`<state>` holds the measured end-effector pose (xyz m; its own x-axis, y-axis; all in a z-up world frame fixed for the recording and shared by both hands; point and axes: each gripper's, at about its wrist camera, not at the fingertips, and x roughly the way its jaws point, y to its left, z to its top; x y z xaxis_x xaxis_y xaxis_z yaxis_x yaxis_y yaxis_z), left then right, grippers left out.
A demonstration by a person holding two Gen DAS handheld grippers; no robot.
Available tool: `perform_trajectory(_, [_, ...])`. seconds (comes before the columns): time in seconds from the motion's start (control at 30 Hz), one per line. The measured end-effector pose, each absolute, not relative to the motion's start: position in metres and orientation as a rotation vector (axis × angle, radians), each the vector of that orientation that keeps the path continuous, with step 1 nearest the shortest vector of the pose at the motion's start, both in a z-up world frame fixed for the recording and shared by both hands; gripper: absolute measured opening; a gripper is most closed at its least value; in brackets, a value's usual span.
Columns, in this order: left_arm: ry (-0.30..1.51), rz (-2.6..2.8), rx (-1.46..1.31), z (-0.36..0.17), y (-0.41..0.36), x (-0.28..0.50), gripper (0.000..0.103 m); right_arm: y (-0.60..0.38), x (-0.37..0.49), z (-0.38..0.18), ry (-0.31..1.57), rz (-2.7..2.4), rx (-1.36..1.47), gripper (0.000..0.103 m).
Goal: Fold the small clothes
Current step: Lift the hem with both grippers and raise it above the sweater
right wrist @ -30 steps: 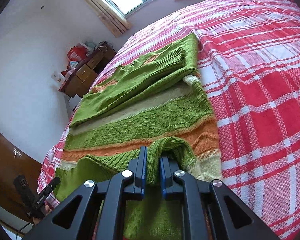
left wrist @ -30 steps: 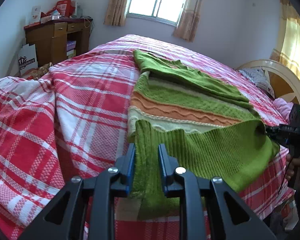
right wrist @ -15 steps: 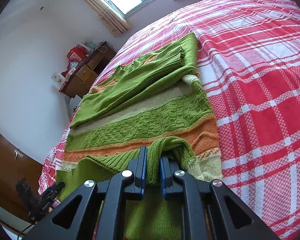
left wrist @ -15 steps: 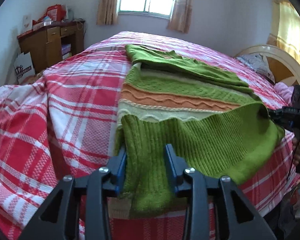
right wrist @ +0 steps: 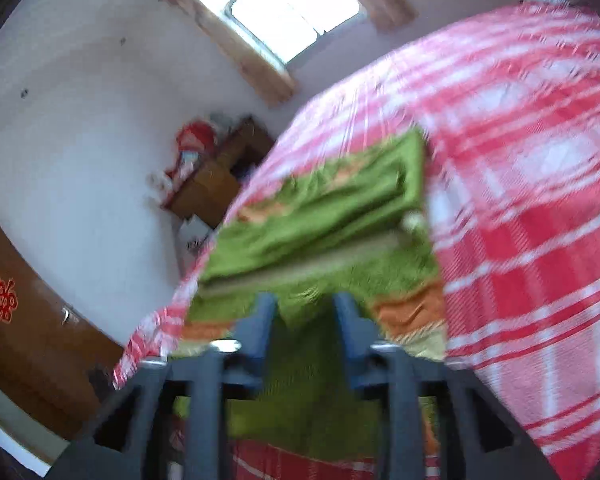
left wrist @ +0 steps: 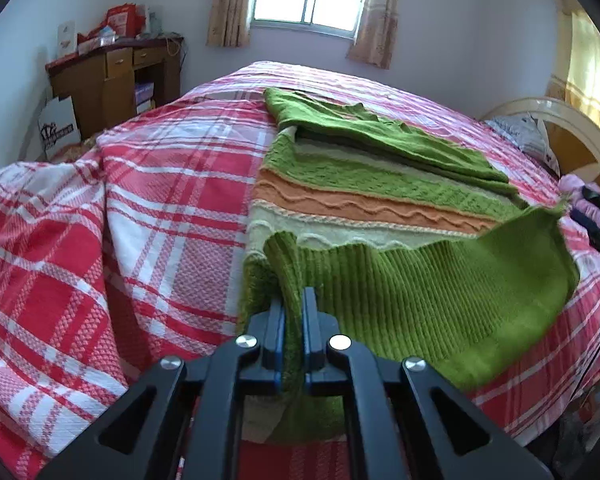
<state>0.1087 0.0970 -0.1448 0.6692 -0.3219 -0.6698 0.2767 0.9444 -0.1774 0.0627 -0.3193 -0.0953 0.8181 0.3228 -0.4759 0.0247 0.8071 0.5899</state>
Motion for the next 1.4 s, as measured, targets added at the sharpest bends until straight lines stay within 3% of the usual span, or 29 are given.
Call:
perform_trajectory(0.2, [0.776,-0.345,-0.091,-0.144,0.1,0.11,0.009,-0.309,0.069,-0.092,0.658,0.146,0.424,0.071])
perform_trajectory(0.43, [0.774,-0.381,-0.095,-0.144,0.094,0.109,0.03,-0.256,0.115,-0.126,0.809,0.146,0.057,0.071])
perform_trajectory(0.53, [0.765,-0.37,-0.054,-0.145,0.088,0.108,0.029,-0.251,0.135,-0.151,0.885,0.163,0.055,0.07])
perform_trajectory(0.57, [0.762,-0.364,-0.038,-0.145,0.086,0.108,0.025,-0.247,0.134,-0.153,0.875,0.145,0.016,0.06])
perform_trajectory(0.6, [0.758,-0.359,-0.019,-0.144,0.085,0.107,0.012,-0.242,0.13,-0.152,0.856,0.133,-0.021,0.045])
perform_trajectory(0.7, [0.763,-0.367,-0.047,-0.14,0.089,0.107,0.008,-0.242,0.12,-0.144,0.847,0.116,-0.011,0.008])
perform_trajectory(0.73, [0.761,-0.37,-0.063,-0.139,0.091,0.108,0.008,-0.245,0.113,-0.139,0.835,0.12,0.014,0.006])
perform_trajectory(1.0, [0.658,-0.333,-0.105,-0.1,0.09,0.114,0.005,-0.258,0.063,-0.085,0.648,0.024,0.109,0.006])
perform_trajectory(1.4, [0.621,-0.253,-0.057,-0.079,0.066,0.159,0.005,-0.25,0.083,-0.053,0.531,-0.091,0.071,0.006])
